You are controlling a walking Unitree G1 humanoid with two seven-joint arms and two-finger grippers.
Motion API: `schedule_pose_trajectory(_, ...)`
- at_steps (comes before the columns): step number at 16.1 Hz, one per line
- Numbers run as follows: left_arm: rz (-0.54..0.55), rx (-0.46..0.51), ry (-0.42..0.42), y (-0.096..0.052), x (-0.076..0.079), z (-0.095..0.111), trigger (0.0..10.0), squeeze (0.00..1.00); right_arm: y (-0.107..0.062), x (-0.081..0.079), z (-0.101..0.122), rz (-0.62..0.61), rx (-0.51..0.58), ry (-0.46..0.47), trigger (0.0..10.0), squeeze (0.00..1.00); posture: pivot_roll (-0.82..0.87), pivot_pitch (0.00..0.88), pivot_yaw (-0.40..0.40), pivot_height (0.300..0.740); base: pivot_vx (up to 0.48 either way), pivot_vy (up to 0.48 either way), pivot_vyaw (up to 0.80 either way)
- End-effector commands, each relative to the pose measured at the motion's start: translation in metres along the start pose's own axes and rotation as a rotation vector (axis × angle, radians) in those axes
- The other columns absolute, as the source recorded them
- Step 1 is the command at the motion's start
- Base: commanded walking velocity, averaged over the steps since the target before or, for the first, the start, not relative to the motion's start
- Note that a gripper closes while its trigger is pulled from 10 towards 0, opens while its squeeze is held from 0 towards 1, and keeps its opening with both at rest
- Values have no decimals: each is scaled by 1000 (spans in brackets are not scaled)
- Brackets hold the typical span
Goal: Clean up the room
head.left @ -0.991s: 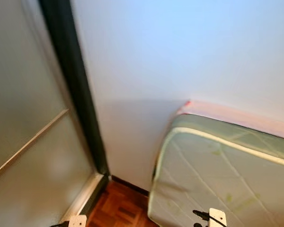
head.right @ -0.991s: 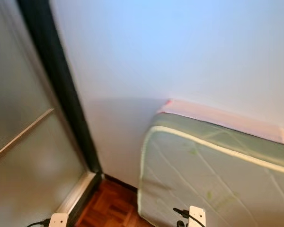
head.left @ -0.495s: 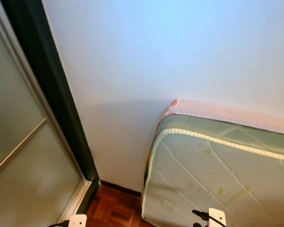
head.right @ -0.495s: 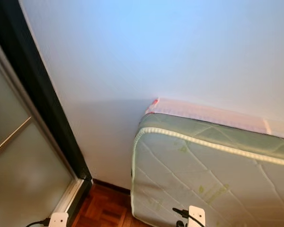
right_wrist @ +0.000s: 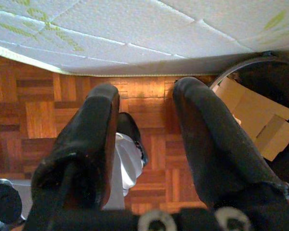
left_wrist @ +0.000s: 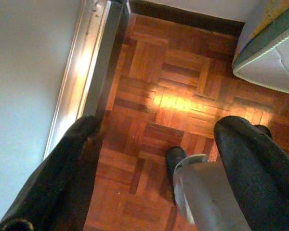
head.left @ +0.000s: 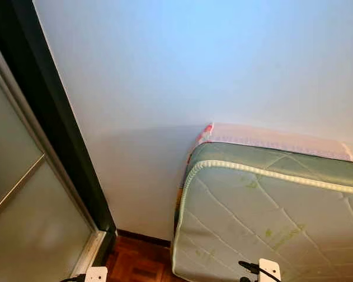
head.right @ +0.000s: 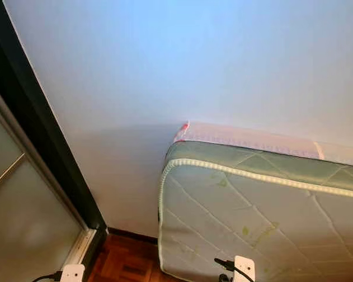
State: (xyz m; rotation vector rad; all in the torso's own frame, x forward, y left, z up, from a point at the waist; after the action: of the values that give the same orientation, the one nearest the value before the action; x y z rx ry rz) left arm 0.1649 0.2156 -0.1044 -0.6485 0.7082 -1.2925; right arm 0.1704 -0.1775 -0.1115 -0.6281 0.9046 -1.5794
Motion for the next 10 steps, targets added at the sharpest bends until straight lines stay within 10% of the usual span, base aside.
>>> schedule_pose_trajectory(1,-89,-47,-37,10,14,22,10000,0,7,9,53,93,30,-14,10000,0,98,0,-146,740,0,0,-756)
schedule_pose_trajectory(10,-91,-49,-31,10,14,21,10000,0,7,8,53,99,23,-22,10000,0,96,0,-144,740,0,0,-756)
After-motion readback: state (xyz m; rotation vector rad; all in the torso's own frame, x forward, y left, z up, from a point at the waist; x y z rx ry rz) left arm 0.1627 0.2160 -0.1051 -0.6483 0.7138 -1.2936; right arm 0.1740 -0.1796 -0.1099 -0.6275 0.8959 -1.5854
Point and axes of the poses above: a point about 5 cm out from each wrist's last joint towards the gripper, its own y axis pointing out of the wrist towards the gripper, its own z axis along the axis of the wrist's last joint, x = y × z, the point moved 2 cm from there along y, pointing out of the wrist towards the gripper, and after that the axes turned 3 degrees about -y, right-handed, at the moved point
